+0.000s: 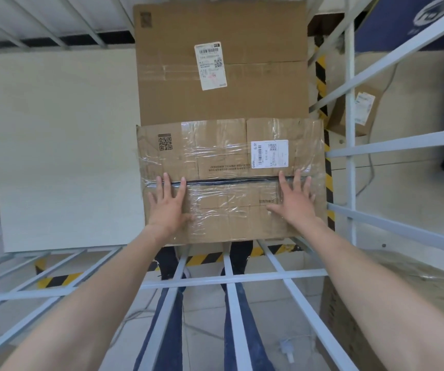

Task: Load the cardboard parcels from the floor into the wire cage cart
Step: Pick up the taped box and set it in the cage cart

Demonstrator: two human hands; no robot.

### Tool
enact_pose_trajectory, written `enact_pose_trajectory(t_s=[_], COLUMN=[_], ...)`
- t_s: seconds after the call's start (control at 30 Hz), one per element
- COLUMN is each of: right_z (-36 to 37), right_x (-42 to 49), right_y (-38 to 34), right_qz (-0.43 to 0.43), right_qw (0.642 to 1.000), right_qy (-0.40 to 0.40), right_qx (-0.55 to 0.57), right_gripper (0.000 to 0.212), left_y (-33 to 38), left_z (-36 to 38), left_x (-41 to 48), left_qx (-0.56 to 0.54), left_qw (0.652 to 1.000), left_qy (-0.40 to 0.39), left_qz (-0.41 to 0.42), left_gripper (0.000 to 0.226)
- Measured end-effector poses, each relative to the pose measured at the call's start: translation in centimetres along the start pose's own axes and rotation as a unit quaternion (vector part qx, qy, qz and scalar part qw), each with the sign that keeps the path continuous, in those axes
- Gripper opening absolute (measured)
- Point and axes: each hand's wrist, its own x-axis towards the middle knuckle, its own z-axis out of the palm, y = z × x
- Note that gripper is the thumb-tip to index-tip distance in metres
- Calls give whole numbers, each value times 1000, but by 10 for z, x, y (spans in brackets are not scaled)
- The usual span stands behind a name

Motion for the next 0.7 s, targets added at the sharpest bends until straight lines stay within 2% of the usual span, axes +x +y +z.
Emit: enact_pose_trajectory(t_s=[0.17, 0.43, 0.53, 0.7], right_z=[-30, -114, -130, -140], right_x=[-40, -185, -257, -349], right_y=[-23, -68, -75, -64], right_qz=[-13, -64, -68, -53], right_qw=[999, 991, 982, 975], right_qy=[46, 73, 83, 123], right_qx=[15, 88, 152, 179], right_gripper=[95, 85, 84, 82], left_y=[20, 73, 91, 115], left_z=[-44, -151, -177, -211], left_x=[-32, -165, -229, -312], left_qx=[-19, -55, -57, -60], left_qw=[998, 991, 989, 985], left_qy=[51, 100, 103, 107], left_qz=[32, 68, 87, 123], left_gripper=[91, 85, 84, 83])
